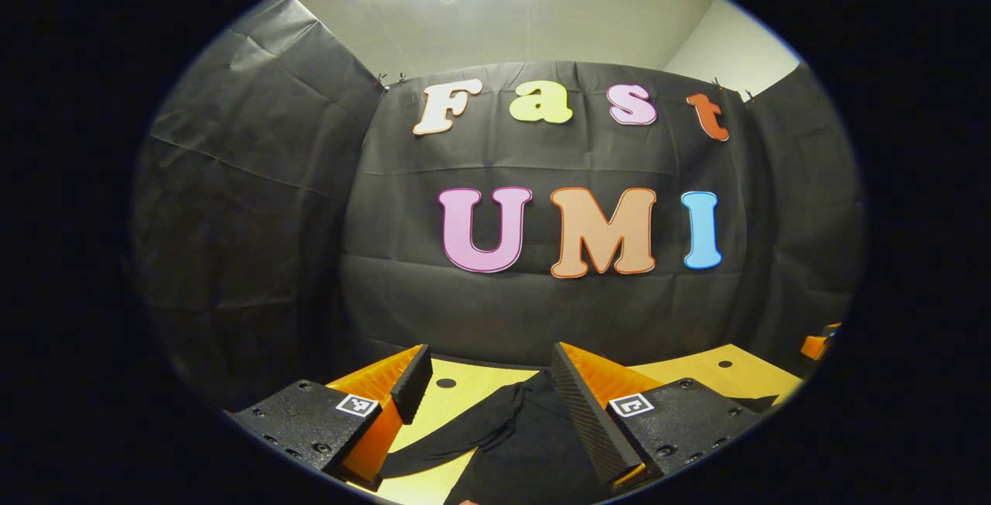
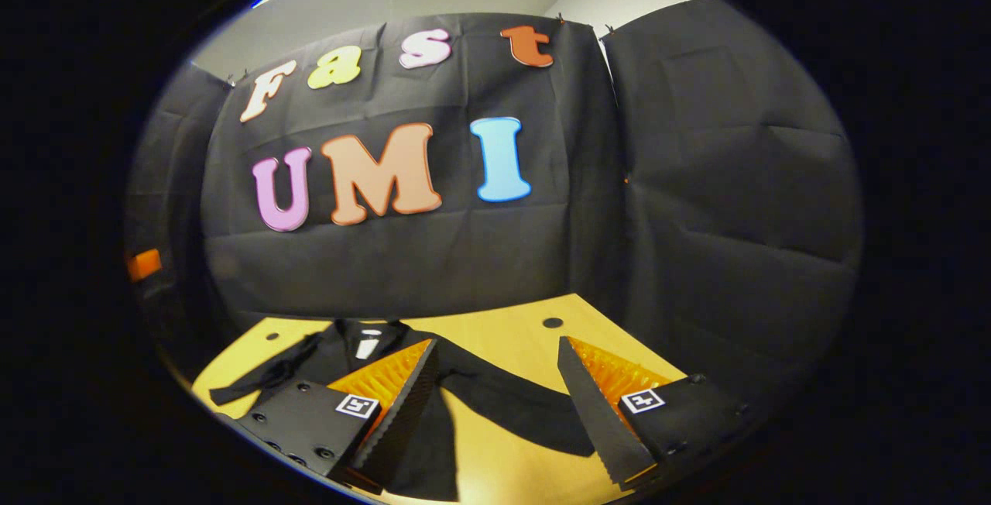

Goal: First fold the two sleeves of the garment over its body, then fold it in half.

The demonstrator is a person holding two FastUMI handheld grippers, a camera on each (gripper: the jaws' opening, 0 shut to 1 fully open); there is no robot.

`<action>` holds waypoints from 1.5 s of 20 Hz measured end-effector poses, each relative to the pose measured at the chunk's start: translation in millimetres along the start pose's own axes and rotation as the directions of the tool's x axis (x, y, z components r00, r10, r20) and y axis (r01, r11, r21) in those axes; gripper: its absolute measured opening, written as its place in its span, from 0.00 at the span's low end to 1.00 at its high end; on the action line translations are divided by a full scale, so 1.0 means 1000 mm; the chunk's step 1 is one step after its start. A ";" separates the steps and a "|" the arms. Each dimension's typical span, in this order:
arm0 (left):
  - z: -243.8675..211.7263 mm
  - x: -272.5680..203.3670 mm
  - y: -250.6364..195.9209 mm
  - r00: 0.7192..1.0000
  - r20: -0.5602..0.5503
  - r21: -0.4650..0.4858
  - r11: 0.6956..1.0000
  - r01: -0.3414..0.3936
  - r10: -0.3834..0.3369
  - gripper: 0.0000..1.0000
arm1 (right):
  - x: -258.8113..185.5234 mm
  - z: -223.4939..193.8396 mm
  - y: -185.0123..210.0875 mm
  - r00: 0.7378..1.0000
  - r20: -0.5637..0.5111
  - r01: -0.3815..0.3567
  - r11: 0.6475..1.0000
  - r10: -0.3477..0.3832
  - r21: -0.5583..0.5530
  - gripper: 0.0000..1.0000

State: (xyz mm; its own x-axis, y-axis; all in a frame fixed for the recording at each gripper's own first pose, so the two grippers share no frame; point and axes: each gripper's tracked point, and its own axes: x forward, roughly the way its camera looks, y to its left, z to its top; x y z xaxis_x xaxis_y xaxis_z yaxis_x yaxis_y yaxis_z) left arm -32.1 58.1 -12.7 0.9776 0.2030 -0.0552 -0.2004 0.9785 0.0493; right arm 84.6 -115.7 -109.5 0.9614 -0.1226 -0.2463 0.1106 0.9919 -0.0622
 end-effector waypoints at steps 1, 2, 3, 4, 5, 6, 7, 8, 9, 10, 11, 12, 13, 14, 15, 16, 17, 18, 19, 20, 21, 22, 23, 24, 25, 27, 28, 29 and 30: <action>-0.001 -0.001 0.002 1.000 -0.006 -0.001 1.000 -0.008 0.008 0.90 | 0.015 -0.016 -0.011 0.999 -0.034 0.013 1.000 -0.013 -0.020 0.98; -0.001 -0.004 0.004 1.000 -0.007 0.000 1.000 -0.014 0.014 0.91 | 0.029 -0.034 -0.025 0.996 -0.079 0.035 0.999 -0.038 -0.036 0.98; 0.001 -0.005 0.008 1.000 -0.009 0.005 1.000 -0.024 0.024 0.91 | 0.044 -0.056 -0.037 0.989 -0.133 0.052 0.998 -0.058 -0.047 0.98; 0.001 -0.006 0.013 0.999 -0.009 0.014 0.999 -0.036 0.037 0.90 | 0.056 -0.077 -0.045 0.979 -0.192 0.061 0.997 -0.071 -0.054 0.98; 0.000 -0.009 0.019 0.999 -0.011 0.026 0.998 -0.052 0.052 0.90 | 0.069 -0.099 -0.053 0.965 -0.250 0.066 0.996 -0.078 -0.057 0.98; 0.000 -0.011 0.025 0.998 -0.013 0.038 0.997 -0.068 0.069 0.92 | 0.075 -0.120 -0.063 0.949 -0.303 0.070 0.996 -0.085 -0.060 0.98; 0.000 -0.012 0.030 0.996 -0.018 0.047 0.995 -0.084 0.085 0.92 | 0.083 -0.137 -0.069 0.932 -0.350 0.073 0.995 -0.091 -0.066 0.94; -0.001 -0.013 0.036 0.994 -0.022 0.054 0.993 -0.101 0.103 0.90 | 0.090 -0.147 -0.078 0.922 -0.372 0.079 0.994 -0.102 -0.076 0.98; -0.001 -0.014 0.039 0.993 -0.025 0.057 0.992 -0.114 0.116 0.90 | 0.100 -0.153 -0.086 0.915 -0.387 0.087 0.992 -0.114 -0.086 0.99; -0.001 -0.014 0.040 0.992 -0.029 0.059 0.991 -0.123 0.125 0.90 | 0.107 -0.160 -0.090 0.905 -0.408 0.089 0.992 -0.118 -0.088 0.95; -0.002 -0.016 0.041 0.991 -0.034 0.061 0.990 -0.127 0.130 0.90 | 0.112 -0.168 -0.095 0.891 -0.438 0.090 0.992 -0.119 -0.085 0.96; -0.003 -0.015 0.041 0.991 -0.039 0.064 0.990 -0.129 0.132 0.90 | 0.116 -0.177 -0.099 0.878 -0.463 0.094 0.992 -0.122 -0.082 0.98; -0.004 -0.016 0.041 0.990 -0.042 0.067 0.989 -0.132 0.135 0.91 | 0.119 -0.183 -0.103 0.867 -0.482 0.097 0.992 -0.124 -0.081 0.96; -0.004 -0.015 0.041 0.989 -0.045 0.069 0.988 -0.136 0.140 0.91 | 0.120 -0.195 -0.105 0.846 -0.519 0.093 0.993 -0.120 -0.078 0.96; -0.007 -0.015 0.040 0.989 -0.052 0.067 0.988 -0.138 0.142 0.91 | 0.111 -0.207 -0.106 0.816 -0.569 0.069 0.994 -0.102 -0.081 0.96; -0.009 -0.016 0.037 0.989 -0.058 0.064 0.989 -0.134 0.138 0.91 | 0.120 -0.192 -0.107 0.857 -0.506 0.086 0.995 -0.096 -0.043 0.95; -0.011 -0.015 0.033 0.989 -0.067 0.062 0.990 -0.130 0.134 0.91 | 0.120 -0.196 -0.106 0.858 -0.507 0.082 0.996 -0.088 -0.033 0.95; -0.013 -0.013 0.031 0.989 -0.076 0.060 0.990 -0.125 0.129 0.91 | 0.117 -0.199 -0.109 0.864 -0.497 0.072 0.996 -0.084 -0.043 0.94; -0.017 -0.013 0.028 0.989 -0.084 0.060 0.991 -0.118 0.123 0.91 | 0.119 -0.200 -0.110 0.880 -0.468 0.064 0.997 -0.081 -0.052 0.99; -0.018 -0.012 0.024 0.989 -0.090 0.060 0.992 -0.111 0.116 0.91 | 0.117 -0.201 -0.110 0.884 -0.461 0.059 0.997 -0.078 -0.055 0.99; -0.019 -0.011 0.021 0.989 -0.094 0.059 0.993 -0.105 0.111 0.91 | 0.118 -0.200 -0.109 0.890 -0.449 0.062 0.997 -0.075 -0.043 0.99; -0.018 -0.008 0.018 0.990 -0.094 0.055 0.994 -0.099 0.104 0.91 | 0.120 -0.200 -0.109 0.891 -0.449 0.063 0.998 -0.070 -0.031 0.98; -0.018 -0.007 0.015 0.991 -0.091 0.050 0.995 -0.091 0.095 0.92 | 0.119 -0.200 -0.108 0.891 -0.450 0.058 0.998 -0.066 -0.030 0.97; -0.018 -0.007 0.011 0.992 -0.088 0.045 0.996 -0.081 0.085 0.91 | 0.120 -0.202 -0.103 0.891 -0.451 0.041 0.998 -0.054 -0.038 0.95; -0.018 -0.007 0.008 0.993 -0.087 0.042 0.996 -0.072 0.076 0.91 | 0.121 -0.202 -0.100 0.894 -0.446 0.029 0.998 -0.048 -0.051 0.82; -0.017 -0.006 0.006 0.994 -0.086 0.045 0.997 -0.067 0.070 0.92 | 0.124 -0.202 -0.096 0.895 -0.446 -0.001 0.998 -0.025 -0.059 0.56; -0.017 -0.006 0.006 0.994 -0.085 0.044 0.997 -0.067 0.071 0.91 | 0.124 -0.202 -0.092 0.895 -0.446 -0.011 0.998 -0.019 -0.065 0.43; -0.017 -0.008 0.007 0.994 -0.084 0.043 0.997 -0.069 0.073 0.91 | 0.124 -0.202 -0.089 0.892 -0.451 -0.015 0.997 -0.019 -0.073 0.29; -0.018 -0.009 0.009 0.994 -0.084 0.042 0.996 -0.073 0.076 0.92 | 0.124 -0.202 -0.089 0.890 -0.456 -0.007 0.997 -0.031 -0.082 0.21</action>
State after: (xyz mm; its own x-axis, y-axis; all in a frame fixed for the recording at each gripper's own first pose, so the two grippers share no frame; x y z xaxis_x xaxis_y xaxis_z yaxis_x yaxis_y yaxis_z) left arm -43.9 65.5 -29.5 0.9507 0.2792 -0.1353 -0.2681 0.9587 0.0948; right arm 142.6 -225.4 -330.1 0.7370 -0.1551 -0.6578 0.0831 0.9867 -0.1396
